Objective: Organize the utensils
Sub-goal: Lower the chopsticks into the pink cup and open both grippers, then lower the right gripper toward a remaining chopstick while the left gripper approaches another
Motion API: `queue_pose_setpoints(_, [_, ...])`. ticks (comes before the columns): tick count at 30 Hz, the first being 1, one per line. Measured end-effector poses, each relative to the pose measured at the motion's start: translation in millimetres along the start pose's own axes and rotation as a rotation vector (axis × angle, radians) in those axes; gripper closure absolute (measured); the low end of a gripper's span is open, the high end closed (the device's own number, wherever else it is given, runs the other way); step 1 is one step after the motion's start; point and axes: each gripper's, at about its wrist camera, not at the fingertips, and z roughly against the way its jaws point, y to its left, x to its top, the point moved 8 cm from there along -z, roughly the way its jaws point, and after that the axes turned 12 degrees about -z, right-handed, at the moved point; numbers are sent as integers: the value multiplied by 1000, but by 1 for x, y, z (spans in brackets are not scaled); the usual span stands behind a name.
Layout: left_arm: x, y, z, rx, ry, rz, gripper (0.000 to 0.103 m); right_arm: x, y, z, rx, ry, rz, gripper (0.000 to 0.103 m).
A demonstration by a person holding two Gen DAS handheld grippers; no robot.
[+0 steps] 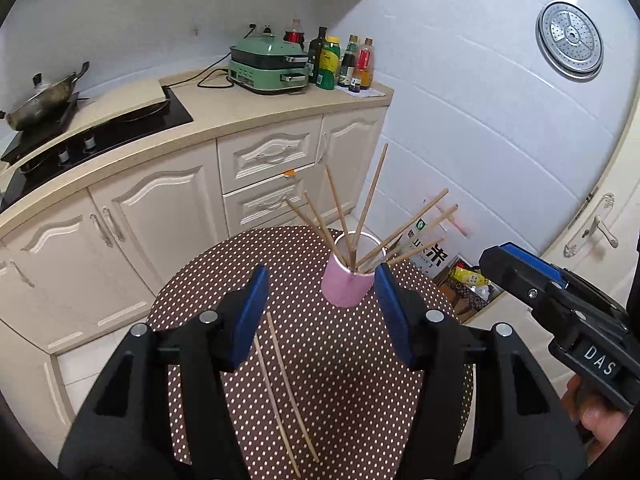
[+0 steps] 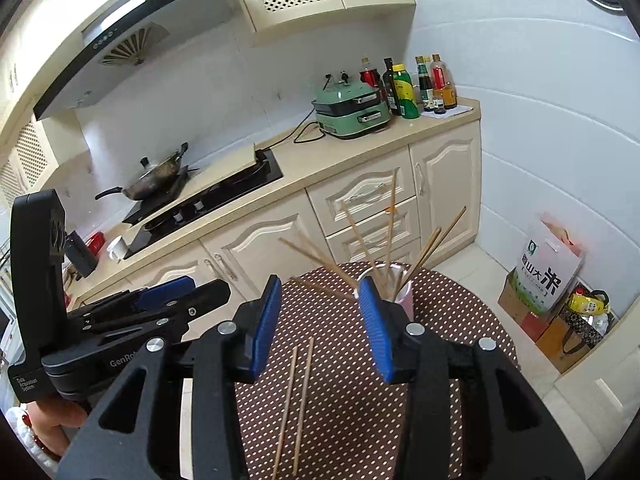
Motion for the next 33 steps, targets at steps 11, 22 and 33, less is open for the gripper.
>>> queue_pose_setpoints(11, [-52, 28, 32, 57, 37, 59, 43, -44, 37, -1, 43, 75, 47, 65])
queue_pose_setpoints(22, [-104, 70, 6, 96, 162, 161, 41, -87, 48, -48, 46, 220, 98, 65])
queue_pose_setpoints(33, [-153, 74, -82, 60, 377, 207, 41, -122, 11, -119, -23, 406, 86, 65])
